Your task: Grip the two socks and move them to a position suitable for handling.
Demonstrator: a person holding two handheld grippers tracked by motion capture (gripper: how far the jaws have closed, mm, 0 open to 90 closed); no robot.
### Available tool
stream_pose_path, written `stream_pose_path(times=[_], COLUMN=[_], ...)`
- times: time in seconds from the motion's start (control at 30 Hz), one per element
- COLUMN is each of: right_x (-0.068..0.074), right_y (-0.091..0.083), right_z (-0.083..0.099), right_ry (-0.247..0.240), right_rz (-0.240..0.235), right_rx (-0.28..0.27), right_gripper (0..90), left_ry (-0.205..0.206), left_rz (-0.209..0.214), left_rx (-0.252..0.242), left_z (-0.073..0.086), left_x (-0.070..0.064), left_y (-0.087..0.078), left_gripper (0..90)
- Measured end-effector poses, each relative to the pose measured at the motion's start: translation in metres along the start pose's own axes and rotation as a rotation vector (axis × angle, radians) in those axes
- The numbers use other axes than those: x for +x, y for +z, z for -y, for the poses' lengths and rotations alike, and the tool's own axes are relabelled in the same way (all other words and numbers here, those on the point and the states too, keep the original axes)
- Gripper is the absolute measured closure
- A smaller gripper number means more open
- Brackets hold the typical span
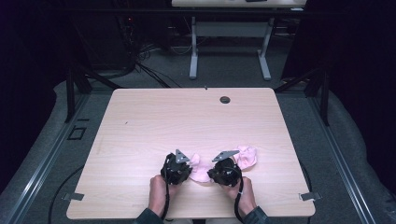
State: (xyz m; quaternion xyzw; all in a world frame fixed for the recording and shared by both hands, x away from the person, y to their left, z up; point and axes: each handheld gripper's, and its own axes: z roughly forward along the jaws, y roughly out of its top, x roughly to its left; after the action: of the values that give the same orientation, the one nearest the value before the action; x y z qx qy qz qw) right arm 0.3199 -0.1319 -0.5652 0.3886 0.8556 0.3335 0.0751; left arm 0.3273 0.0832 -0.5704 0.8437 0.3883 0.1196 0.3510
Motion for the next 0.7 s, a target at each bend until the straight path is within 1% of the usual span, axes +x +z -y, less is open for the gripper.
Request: stream_pose_path(times=[0.03,0.07,0.1,0.13,0.17,0.2,0.23,0.27,0.3,0.33,0.37,0.4,0.43,0.47,0.5,0.53,0.57,0.6,0.63,0.67,0.7], right_x=[0.0,-0.001,-0.001,-0.001,-0.001,-0.001,-0.001,-0.001,-0.002,-0.002,-0.005,-0.005,-0.007,-0.011,-0.015,-0.015,-0.018,-0.02,-0.022,-0.023,-0.024], right_y=[-0.001,-0.002,-0.005,-0.006,-0.01,-0.01,-0.011,-0.012,-0.013,-0.014,-0.018,-0.018,-0.02,-0.024,-0.028,-0.028,-0.028,-0.027,-0.024,-0.022,-0.019], right_z=[0.001,0.001,0.001,0.002,0.003,0.003,0.003,0.004,0.005,0.005,0.007,0.007,0.007,0.008,0.007,0.007,0.006,0.005,0.004,0.003,0.002], right_ry=[0.001,0.001,0.0,-0.004,0.002,0.002,0.006,0.002,0.002,0.003,0.014,0.014,0.024,0.027,0.04,0.04,0.043,0.055,0.054,0.042,0.046], right_rz=[-0.003,-0.004,-0.002,0.0,-0.005,-0.005,-0.01,-0.001,0.0,0.002,0.002,0.002,0.002,0.001,0.008,0.008,0.0,-0.006,-0.013,-0.007,-0.005], right_rx=[-0.006,-0.01,-0.016,-0.02,-0.016,-0.016,-0.021,-0.022,-0.02,-0.023,-0.044,-0.044,-0.045,-0.052,-0.067,-0.067,-0.07,-0.053,-0.039,-0.022,-0.01], right_gripper=[85.5,85.7,85.8,85.8,85.7,85.7,85.5,84.0,80.7,76.2,67.1,67.1,61.2,58.2,53.2,53.2,51.2,50.7,50.1,50.9,52.1], left_ry=[-0.021,-0.056,-0.073,-0.088,-0.129,-0.129,-0.162,-0.189,-0.206,-0.212,-0.214,-0.22,-0.214,-0.208,-0.2,-0.192,-0.177,-0.172,-0.173,-0.189,-0.198], left_rz=[0.013,0.032,0.033,0.019,0.006,0.006,-0.027,-0.038,-0.045,-0.065,-0.077,-0.085,-0.095,-0.089,-0.086,-0.077,-0.066,-0.066,-0.059,-0.042,-0.033], left_rx=[-0.011,-0.036,-0.043,-0.055,-0.064,-0.064,-0.062,-0.064,-0.071,-0.081,-0.092,-0.099,-0.106,-0.107,-0.109,-0.105,-0.088,-0.071,-0.05,-0.032,-0.02], left_z=[0.001,0.002,0.003,0.003,0.005,0.005,0.008,0.009,0.011,0.012,0.012,0.013,0.012,0.012,0.011,0.01,0.009,0.009,0.009,0.009,0.009], left_x=[0.003,0.007,0.01,0.013,0.02,0.02,0.027,0.031,0.034,0.036,0.037,0.037,0.035,0.033,0.03,0.026,0.023,0.02,0.018,0.018,0.017], left_y=[-0.002,-0.005,-0.008,-0.011,-0.015,-0.015,-0.019,-0.021,-0.024,-0.028,-0.032,-0.035,-0.04,-0.042,-0.043,-0.043,-0.04,-0.036,-0.032,-0.027,-0.024], left_gripper=[81.7,81.6,81.3,80.8,78.7,76.4,76.4,70.3,66.4,63.5,56.5,56.5,53.3,49.6,45.7,45.7,44.7,44.7,44.7,45.7,47.5])
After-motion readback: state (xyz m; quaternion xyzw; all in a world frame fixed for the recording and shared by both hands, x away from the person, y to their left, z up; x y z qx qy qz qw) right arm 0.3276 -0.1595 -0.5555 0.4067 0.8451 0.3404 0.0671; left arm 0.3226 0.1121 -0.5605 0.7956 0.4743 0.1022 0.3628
